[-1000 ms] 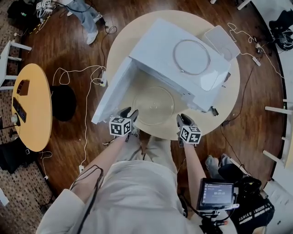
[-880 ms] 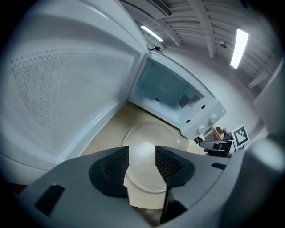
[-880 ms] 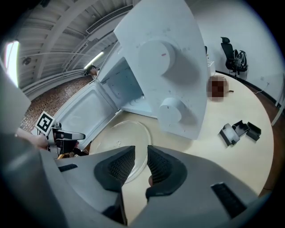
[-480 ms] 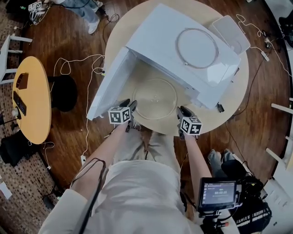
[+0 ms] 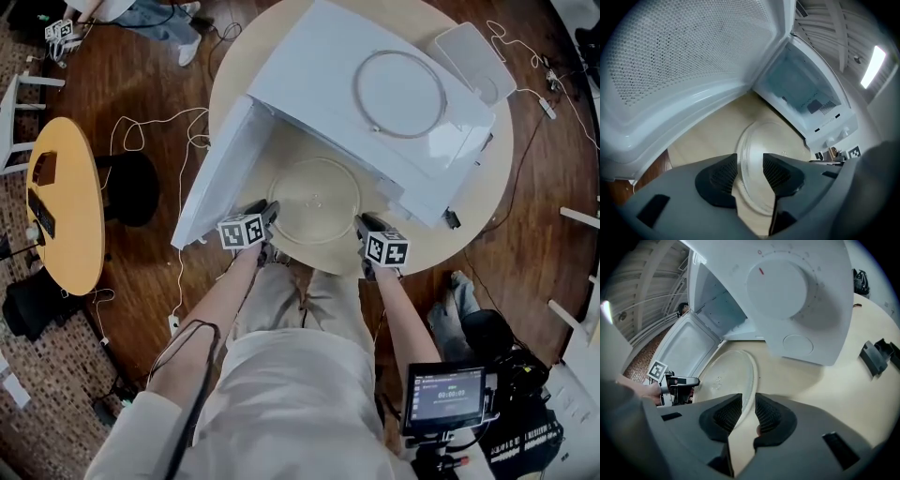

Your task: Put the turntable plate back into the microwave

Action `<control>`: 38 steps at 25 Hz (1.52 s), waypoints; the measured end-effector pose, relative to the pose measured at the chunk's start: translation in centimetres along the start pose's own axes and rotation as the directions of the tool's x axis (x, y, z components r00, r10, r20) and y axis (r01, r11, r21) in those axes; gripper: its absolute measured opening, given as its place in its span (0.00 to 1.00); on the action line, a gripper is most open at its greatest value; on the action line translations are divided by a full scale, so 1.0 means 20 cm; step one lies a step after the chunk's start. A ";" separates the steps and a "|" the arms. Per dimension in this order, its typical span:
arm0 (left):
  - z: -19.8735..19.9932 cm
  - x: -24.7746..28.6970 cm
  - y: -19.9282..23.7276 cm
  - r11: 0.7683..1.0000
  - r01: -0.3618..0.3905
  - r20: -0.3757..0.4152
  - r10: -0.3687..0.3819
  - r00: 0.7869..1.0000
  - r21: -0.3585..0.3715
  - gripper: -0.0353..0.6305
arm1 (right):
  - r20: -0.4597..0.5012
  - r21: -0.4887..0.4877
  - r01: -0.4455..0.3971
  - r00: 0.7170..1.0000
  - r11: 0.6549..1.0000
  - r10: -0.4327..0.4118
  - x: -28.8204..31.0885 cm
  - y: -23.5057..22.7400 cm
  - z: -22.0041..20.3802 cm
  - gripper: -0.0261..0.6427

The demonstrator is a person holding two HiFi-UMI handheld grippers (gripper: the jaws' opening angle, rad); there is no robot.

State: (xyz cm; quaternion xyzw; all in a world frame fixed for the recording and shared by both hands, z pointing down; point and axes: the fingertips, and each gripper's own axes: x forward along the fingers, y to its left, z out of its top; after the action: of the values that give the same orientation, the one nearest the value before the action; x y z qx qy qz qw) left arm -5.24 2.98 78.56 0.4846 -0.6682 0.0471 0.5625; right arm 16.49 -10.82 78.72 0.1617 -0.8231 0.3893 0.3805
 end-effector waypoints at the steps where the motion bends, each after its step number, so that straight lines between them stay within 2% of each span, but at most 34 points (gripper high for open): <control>1: -0.01 0.01 -0.01 1.000 -0.003 -0.004 0.003 1.000 0.001 0.31 | -0.007 0.001 -0.006 1.000 1.000 0.006 0.01 -0.01 -0.01 0.18; 12: -0.04 0.04 0.02 0.999 -0.043 -0.022 0.043 0.999 0.023 0.31 | -0.011 0.072 -0.051 0.999 0.996 0.052 0.05 -0.02 0.00 0.18; 19: -0.04 0.04 0.01 0.995 -0.083 -0.021 0.084 0.996 0.055 0.31 | -0.002 0.047 0.010 1.000 0.999 -0.009 0.02 -0.04 -0.01 0.18; 24: -0.03 -0.02 0.04 0.988 -0.119 -0.017 0.121 0.992 0.099 0.31 | -0.010 0.020 0.048 0.999 0.999 -0.048 -0.01 0.02 -0.02 0.18; 29: -0.03 0.03 0.03 0.985 -0.124 -0.016 0.127 0.992 0.119 0.31 | -0.014 0.099 0.004 1.000 0.995 -0.003 0.02 -0.05 -0.02 0.18; 34: -0.05 0.04 0.02 0.959 -0.162 -0.018 0.171 0.985 0.231 0.31 | -0.016 0.115 0.003 1.000 0.993 -0.001 0.00 -0.05 -0.03 0.18; 36: -0.04 0.05 0.02 0.955 -0.180 -0.007 0.188 0.982 0.237 0.31 | -0.015 0.116 0.019 1.000 0.993 -0.017 0.00 -0.06 0.00 0.18; 38: -0.03 0.04 0.03 0.960 -0.182 0.004 0.185 0.983 0.215 0.31 | -0.013 0.130 0.025 1.000 0.991 -0.023 0.00 -0.05 0.01 0.18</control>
State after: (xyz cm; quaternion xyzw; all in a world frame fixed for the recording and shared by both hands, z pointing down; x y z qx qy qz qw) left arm -5.07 3.17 79.70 0.4782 -0.6967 0.1748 0.5054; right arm 16.95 -11.53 79.10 0.1936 -0.7917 0.4386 0.3787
